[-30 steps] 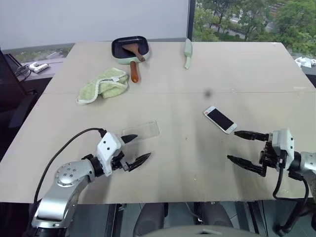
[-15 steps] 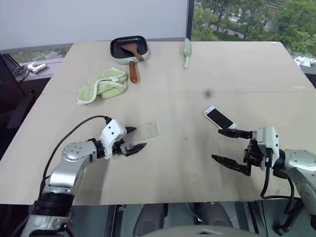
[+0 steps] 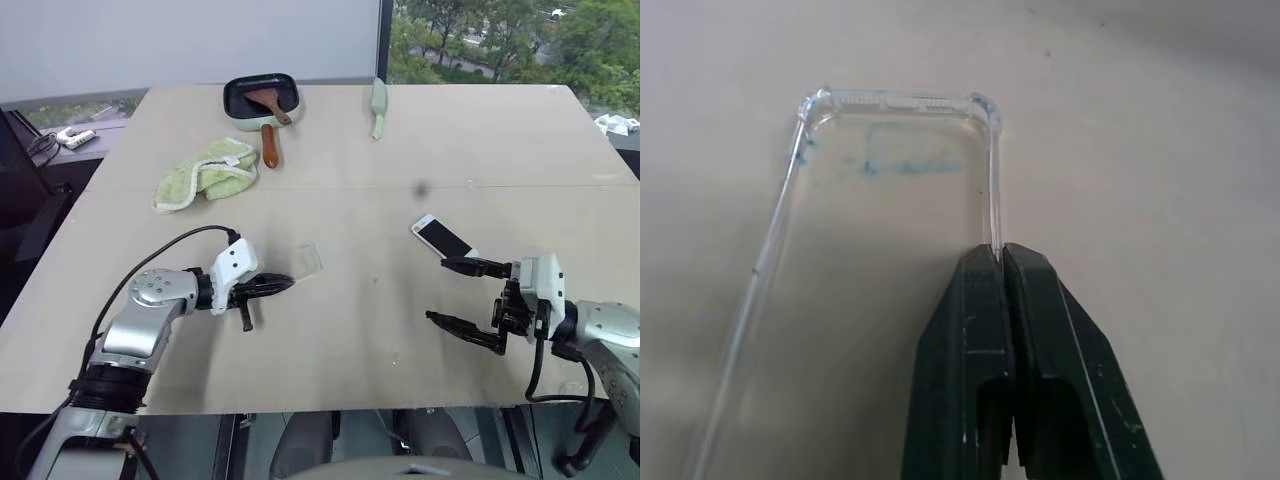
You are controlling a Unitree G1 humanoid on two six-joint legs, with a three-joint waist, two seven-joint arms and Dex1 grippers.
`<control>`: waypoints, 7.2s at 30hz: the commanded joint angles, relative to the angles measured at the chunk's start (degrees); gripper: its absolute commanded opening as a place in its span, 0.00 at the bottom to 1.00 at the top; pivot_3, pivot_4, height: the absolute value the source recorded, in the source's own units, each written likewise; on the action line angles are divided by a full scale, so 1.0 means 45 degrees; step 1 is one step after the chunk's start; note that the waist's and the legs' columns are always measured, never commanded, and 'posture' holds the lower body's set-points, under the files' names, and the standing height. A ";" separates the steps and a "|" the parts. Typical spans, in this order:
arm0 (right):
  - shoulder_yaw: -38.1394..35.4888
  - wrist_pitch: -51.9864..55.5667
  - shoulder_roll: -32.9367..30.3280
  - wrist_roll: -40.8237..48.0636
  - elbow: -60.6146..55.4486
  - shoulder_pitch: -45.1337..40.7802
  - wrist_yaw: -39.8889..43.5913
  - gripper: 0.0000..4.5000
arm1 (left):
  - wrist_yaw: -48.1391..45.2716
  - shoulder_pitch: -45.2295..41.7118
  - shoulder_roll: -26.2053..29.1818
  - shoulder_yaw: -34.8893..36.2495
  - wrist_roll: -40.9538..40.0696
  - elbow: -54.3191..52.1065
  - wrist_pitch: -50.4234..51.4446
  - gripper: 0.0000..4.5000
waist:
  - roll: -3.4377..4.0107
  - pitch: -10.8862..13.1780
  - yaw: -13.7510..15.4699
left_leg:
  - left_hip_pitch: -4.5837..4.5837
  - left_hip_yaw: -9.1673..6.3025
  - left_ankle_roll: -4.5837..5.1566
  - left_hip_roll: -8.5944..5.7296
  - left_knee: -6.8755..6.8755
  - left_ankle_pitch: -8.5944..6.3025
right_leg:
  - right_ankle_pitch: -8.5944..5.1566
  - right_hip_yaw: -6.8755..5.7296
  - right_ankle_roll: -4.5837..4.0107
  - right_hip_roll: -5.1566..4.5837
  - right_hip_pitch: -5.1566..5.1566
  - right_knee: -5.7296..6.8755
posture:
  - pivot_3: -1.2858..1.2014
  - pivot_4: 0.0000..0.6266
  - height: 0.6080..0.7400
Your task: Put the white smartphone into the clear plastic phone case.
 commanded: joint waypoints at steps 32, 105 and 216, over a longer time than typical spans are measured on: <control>0.0277 0.1277 0.0316 -0.3799 0.2347 -0.1275 -0.4003 1.00 | 0.0473 -0.2419 -0.2839 -0.2674 0.0187 -0.2787 0.2214 1.00 | -0.0014 0.0013 -0.0143 | 0.0006 0.0012 -0.0001 -0.0004 0.0007 0.0001 | 0.0000 0.0031 0.0000 0.0022 -0.0005 0.0024 | 0.52 0.24 1.00; 0.1969 0.2268 0.1226 -0.3453 0.5447 -0.6747 0.1161 0.66 | 0.2874 -0.0102 0.0538 0.1901 -0.2117 -0.5530 0.5134 1.00 | -0.0061 0.0010 -0.0464 | -0.0094 0.0146 -0.0016 0.0112 -0.0027 -0.0006 | 0.0031 0.0222 -0.0041 0.0134 -0.0224 0.0044 | 0.52 0.24 1.00; 0.5378 0.0711 -0.0154 -0.6315 0.6140 -0.8627 0.2518 0.01 | -0.1661 -0.3363 -0.2880 -0.4751 0.2997 0.1656 -0.0628 0.00 | 0.0010 -0.0089 -0.0158 | 0.0027 -0.0024 -0.0006 -0.0005 0.0040 -0.0001 | 0.0022 0.0010 -0.0026 0.0039 0.0011 0.0037 | 0.52 0.24 1.00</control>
